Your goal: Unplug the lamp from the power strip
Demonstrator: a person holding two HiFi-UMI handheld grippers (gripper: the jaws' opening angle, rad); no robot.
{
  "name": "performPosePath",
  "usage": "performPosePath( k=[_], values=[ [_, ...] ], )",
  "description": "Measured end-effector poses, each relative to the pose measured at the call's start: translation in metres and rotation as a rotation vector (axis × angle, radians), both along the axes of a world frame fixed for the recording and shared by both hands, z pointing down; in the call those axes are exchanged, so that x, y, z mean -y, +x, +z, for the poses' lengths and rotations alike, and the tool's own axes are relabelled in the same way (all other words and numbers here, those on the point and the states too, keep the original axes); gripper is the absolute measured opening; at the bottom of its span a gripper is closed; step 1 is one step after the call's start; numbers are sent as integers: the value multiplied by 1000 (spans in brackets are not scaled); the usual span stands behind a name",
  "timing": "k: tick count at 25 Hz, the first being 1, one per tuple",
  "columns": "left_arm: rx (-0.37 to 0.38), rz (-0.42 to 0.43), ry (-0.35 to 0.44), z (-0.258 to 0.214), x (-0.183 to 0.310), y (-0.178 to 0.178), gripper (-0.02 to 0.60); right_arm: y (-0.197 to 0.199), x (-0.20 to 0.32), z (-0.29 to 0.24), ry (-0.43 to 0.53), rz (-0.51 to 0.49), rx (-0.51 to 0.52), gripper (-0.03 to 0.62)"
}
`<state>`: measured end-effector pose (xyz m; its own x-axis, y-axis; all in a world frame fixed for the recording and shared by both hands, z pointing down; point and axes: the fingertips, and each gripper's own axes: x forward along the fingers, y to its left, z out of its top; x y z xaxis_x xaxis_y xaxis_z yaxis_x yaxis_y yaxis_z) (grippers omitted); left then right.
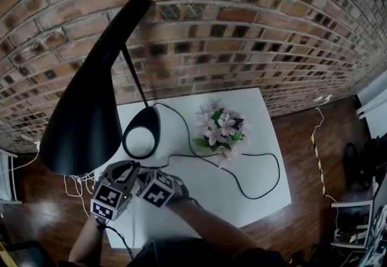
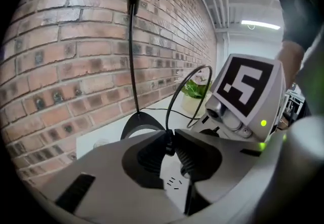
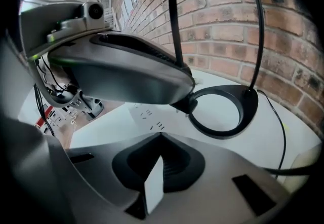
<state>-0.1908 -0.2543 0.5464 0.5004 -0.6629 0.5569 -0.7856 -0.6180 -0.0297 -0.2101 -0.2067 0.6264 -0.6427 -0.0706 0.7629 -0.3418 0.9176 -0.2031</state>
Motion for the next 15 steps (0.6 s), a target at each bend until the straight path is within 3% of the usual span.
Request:
performPosePath(
  k=[9, 15],
  values=[
    [-15, -140, -20, -4, 3, -18, 83, 2, 2, -3, -35, 6, 31, -11],
    [-10, -160, -24, -5, 1, -20, 83, 6, -3, -7, -90, 105, 160, -8]
  ],
)
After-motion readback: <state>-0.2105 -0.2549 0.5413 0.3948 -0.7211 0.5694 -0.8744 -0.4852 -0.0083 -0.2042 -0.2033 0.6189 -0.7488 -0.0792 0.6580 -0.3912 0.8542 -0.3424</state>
